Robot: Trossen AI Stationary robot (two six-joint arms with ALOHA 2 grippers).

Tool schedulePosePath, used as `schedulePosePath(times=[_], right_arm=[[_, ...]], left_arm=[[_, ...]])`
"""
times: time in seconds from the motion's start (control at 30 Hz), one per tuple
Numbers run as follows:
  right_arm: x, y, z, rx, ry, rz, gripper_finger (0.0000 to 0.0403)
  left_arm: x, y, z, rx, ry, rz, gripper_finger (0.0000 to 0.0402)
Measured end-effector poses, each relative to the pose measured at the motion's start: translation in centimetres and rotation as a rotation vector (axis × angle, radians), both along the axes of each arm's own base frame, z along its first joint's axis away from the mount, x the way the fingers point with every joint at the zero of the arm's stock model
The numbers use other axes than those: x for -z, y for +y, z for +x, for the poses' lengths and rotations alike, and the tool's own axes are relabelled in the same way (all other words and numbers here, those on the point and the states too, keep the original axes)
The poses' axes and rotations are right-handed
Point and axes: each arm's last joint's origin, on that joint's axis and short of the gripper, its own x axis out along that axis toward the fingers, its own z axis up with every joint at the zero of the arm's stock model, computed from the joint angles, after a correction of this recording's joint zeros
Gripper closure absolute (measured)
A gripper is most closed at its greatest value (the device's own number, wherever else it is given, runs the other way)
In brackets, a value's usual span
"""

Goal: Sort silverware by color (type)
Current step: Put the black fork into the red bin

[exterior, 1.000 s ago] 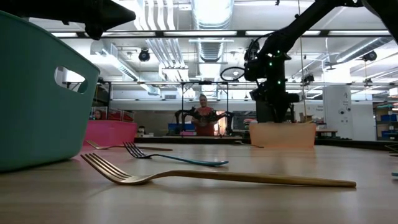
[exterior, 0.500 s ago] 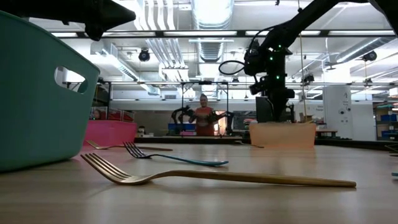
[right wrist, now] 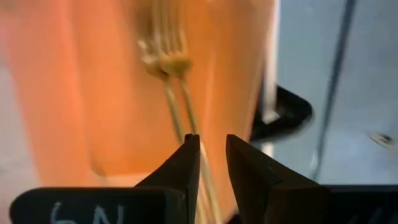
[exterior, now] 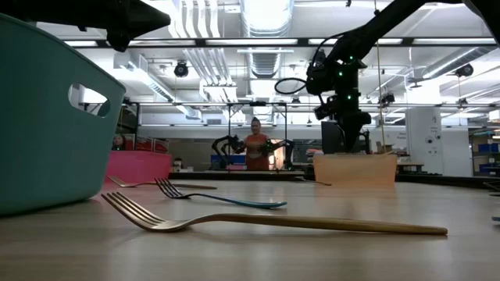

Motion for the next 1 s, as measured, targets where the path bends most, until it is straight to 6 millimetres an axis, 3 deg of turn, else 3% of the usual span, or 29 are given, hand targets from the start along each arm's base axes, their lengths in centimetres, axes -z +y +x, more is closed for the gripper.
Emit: schedulePosePath(times=[0.17,0.33,0.53,0.73,0.83,1.0], right_arm=[[-0.9,0.1,0.2,0.123,0.025,-0.106,0.033],[-2.6,0.4,0.7,0.182,-0.151,-0.051,0.0347],[-4.0,1.1,1.5,0.136,-0.385,0.055,0.0378],[-4.7,1.6,3.7,0.076,-0.558,-0.001,0.0393],[-4.7,2.3,5.1,0.029,-0.615,-0.033,0.0394],[-4.8,4.0,6.9,-0.052,-0.656,-0.048,0.0394]], left_arm=[[-0.1,0.0,0.0,0.001,-0.011,-0.009,0.0362],[-0.1,0.2,0.1,-0.059,-0.045,-0.083,0.0363],[0.4,0.3,0.8,-0.084,-0.032,-0.114,0.0363],[-0.3,0.7,2.2,-0.109,-0.048,-0.087,0.0363],[-1.3,0.9,3.1,-0.116,0.036,-0.082,0.0363],[-2.3,1.0,5.0,-0.128,0.327,-0.094,0.0363]])
